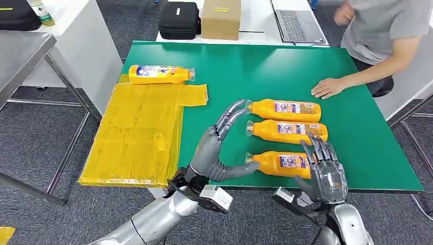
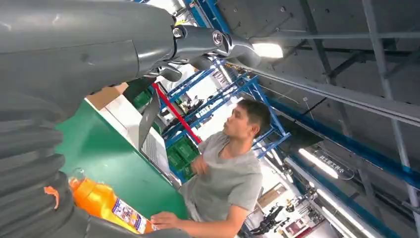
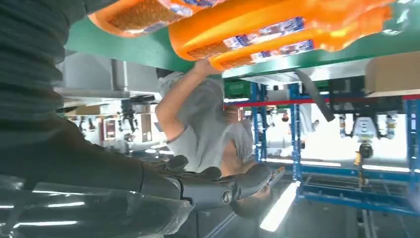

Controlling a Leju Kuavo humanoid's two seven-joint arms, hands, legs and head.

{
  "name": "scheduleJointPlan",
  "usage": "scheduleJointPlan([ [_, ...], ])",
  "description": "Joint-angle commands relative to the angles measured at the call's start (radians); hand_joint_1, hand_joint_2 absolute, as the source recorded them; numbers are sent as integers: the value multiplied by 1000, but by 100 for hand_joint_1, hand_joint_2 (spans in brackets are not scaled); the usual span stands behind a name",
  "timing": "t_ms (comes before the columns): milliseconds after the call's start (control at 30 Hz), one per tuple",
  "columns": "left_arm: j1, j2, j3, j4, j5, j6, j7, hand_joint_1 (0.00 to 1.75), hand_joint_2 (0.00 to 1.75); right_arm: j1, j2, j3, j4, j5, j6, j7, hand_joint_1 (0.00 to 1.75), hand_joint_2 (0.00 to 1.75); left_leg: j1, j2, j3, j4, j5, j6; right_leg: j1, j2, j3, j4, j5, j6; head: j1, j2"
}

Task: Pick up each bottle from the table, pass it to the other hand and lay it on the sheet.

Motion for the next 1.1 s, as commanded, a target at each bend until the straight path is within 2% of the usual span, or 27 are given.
scheduleJointPlan([
  [33, -27, 31, -33, 25, 5, -43, 2, 0, 175, -46, 9, -38, 129, -19, 90, 22, 0, 175, 0, 0, 7, -2, -1, -2, 0, 0, 6, -2, -2, -2, 0, 0],
  [133, -27, 23, -34, 28, 14, -68, 2, 0, 175, -75, 14, -58, 184, -67, 137, 10, 0, 175, 0, 3, 7, -1, -3, -2, 0, 4, 7, -1, -1, -2, 0, 0],
  [267, -28, 17, -44, 29, 15, -76, 2, 0, 175, -78, 22, -82, 219, -69, 134, 13, 0, 175, 0, 1, 5, -1, -1, -2, 0, 1, 5, -1, -1, -1, 0, 0],
  [867, -45, -11, -51, 56, 25, -117, 2, 0, 175, -60, 21, -145, 212, -49, 156, 33, 0, 175, 0, 0, 4, -1, -1, -2, 0, 1, 4, -1, -1, -1, 0, 0],
  [1100, -53, -23, -53, 62, 29, -138, 2, 0, 175, -86, 20, -172, 273, -78, 219, 11, 0, 175, 0, 0, 5, -1, -2, -2, 0, 1, 5, -1, -1, -2, 0, 0],
])
